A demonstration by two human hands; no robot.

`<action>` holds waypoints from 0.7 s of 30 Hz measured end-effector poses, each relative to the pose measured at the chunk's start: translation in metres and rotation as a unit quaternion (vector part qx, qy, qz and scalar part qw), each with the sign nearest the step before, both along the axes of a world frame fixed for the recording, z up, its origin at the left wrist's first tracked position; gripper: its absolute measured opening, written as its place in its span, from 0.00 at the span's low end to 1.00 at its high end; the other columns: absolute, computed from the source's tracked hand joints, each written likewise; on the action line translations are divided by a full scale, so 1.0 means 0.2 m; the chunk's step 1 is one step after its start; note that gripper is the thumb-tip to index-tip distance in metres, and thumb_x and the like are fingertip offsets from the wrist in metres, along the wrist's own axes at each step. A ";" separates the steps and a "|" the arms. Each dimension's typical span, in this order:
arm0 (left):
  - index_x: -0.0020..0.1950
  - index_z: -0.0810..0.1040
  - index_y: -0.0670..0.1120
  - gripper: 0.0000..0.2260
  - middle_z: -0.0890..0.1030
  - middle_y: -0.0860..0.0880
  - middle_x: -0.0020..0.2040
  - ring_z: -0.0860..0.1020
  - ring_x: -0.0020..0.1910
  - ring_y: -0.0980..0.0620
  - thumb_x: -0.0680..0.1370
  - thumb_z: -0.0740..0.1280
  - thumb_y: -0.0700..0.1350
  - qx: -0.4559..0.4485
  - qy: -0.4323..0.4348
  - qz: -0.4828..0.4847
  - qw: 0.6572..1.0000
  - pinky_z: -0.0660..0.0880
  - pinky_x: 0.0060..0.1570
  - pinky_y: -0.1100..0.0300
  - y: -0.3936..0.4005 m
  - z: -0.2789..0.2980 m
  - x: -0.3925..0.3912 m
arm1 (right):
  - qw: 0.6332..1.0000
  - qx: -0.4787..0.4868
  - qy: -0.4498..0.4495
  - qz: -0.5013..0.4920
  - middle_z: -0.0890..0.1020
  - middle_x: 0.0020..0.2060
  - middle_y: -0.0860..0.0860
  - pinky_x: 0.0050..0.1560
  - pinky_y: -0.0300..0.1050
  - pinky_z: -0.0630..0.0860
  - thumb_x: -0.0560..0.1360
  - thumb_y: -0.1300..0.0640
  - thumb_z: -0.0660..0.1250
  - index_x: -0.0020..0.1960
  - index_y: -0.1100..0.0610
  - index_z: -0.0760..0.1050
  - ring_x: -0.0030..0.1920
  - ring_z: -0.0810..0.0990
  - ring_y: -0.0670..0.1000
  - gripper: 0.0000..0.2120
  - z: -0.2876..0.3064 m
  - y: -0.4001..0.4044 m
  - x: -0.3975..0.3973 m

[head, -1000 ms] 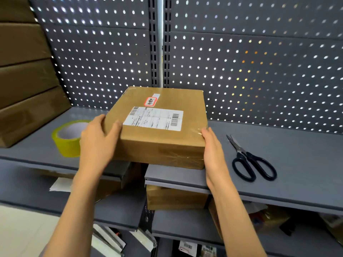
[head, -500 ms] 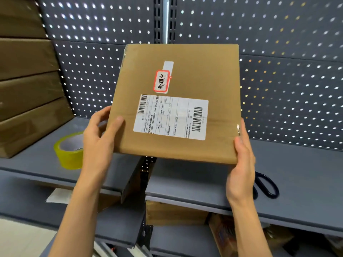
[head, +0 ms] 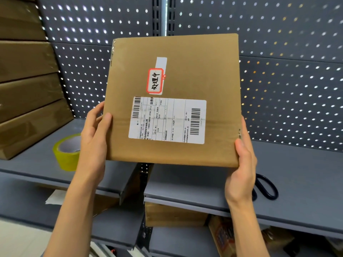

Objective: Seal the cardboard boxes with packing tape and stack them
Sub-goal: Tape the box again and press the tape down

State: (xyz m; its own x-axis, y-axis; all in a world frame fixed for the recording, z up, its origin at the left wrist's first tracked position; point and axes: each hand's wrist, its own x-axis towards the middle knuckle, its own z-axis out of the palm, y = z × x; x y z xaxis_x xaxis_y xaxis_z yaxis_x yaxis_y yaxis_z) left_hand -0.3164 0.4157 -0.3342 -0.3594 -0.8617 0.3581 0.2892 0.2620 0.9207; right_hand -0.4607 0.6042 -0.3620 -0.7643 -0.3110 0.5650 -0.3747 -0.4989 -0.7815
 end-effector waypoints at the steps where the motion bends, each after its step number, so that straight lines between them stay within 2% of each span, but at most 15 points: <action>1: 0.59 0.71 0.62 0.09 0.77 0.58 0.52 0.77 0.45 0.64 0.82 0.58 0.49 0.005 0.002 -0.006 1.000 0.74 0.48 0.62 0.00 0.00 0.00 | 1.000 0.000 0.002 0.000 0.66 0.73 0.46 0.73 0.42 0.59 0.78 0.56 0.51 0.75 0.59 0.60 0.72 0.63 0.41 0.25 0.00 0.00 0.00; 5: 0.68 0.69 0.58 0.14 0.80 0.59 0.53 0.79 0.45 0.63 0.82 0.56 0.51 0.035 -0.007 -0.046 0.998 0.75 0.42 0.64 -0.01 0.00 0.01 | 1.000 0.001 0.009 0.000 0.67 0.73 0.48 0.73 0.42 0.59 0.78 0.57 0.50 0.75 0.60 0.60 0.73 0.63 0.41 0.25 0.00 0.00 -0.01; 9: 0.63 0.73 0.59 0.14 0.83 0.58 0.51 0.81 0.46 0.60 0.79 0.58 0.56 0.064 -0.018 -0.092 0.994 0.76 0.43 0.58 -0.01 0.00 0.02 | 1.000 0.002 0.011 0.001 0.68 0.72 0.49 0.74 0.47 0.58 0.78 0.57 0.51 0.74 0.60 0.61 0.73 0.63 0.44 0.25 0.00 0.02 -0.02; 13: 0.66 0.74 0.51 0.22 0.84 0.52 0.51 0.83 0.45 0.54 0.75 0.61 0.59 0.129 0.004 -0.113 0.985 0.80 0.38 0.59 -0.02 -0.01 0.03 | 1.000 0.005 0.017 0.020 0.70 0.71 0.47 0.74 0.48 0.60 0.77 0.57 0.52 0.73 0.57 0.63 0.72 0.65 0.44 0.24 0.03 0.03 -0.03; 15: 0.67 0.74 0.49 0.22 0.84 0.50 0.53 0.83 0.48 0.52 0.77 0.61 0.59 0.139 0.020 -0.107 0.984 0.81 0.38 0.59 0.00 -0.02 0.02 | 1.000 0.000 0.010 0.013 0.66 0.73 0.44 0.74 0.45 0.59 0.77 0.52 0.56 0.74 0.50 0.61 0.72 0.62 0.40 0.25 0.05 0.02 -0.04; 17: 0.67 0.74 0.49 0.22 0.83 0.48 0.56 0.82 0.51 0.49 0.77 0.61 0.59 0.143 0.033 -0.096 0.985 0.81 0.41 0.56 0.02 -0.02 0.00 | 0.999 -0.006 -0.016 -0.027 0.58 0.76 0.42 0.76 0.47 0.55 0.74 0.44 0.59 0.76 0.45 0.54 0.73 0.57 0.37 0.32 0.04 0.01 -0.06; 19: 0.68 0.72 0.49 0.23 0.82 0.48 0.58 0.81 0.56 0.46 0.77 0.61 0.59 0.152 0.064 -0.086 0.982 0.81 0.46 0.50 0.05 -0.03 -0.03 | 0.997 -0.005 -0.055 -0.051 0.53 0.76 0.39 0.76 0.52 0.53 0.70 0.38 0.62 0.76 0.40 0.49 0.74 0.55 0.36 0.39 0.03 0.00 -0.06; 21: 0.69 0.71 0.50 0.24 0.80 0.47 0.61 0.79 0.59 0.45 0.77 0.62 0.60 0.166 0.104 -0.074 0.978 0.79 0.53 0.44 0.08 -0.03 -0.07 | 0.996 0.002 -0.077 -0.033 0.51 0.77 0.39 0.75 0.55 0.54 0.66 0.34 0.66 0.74 0.33 0.47 0.73 0.57 0.37 0.42 0.03 -0.02 -0.03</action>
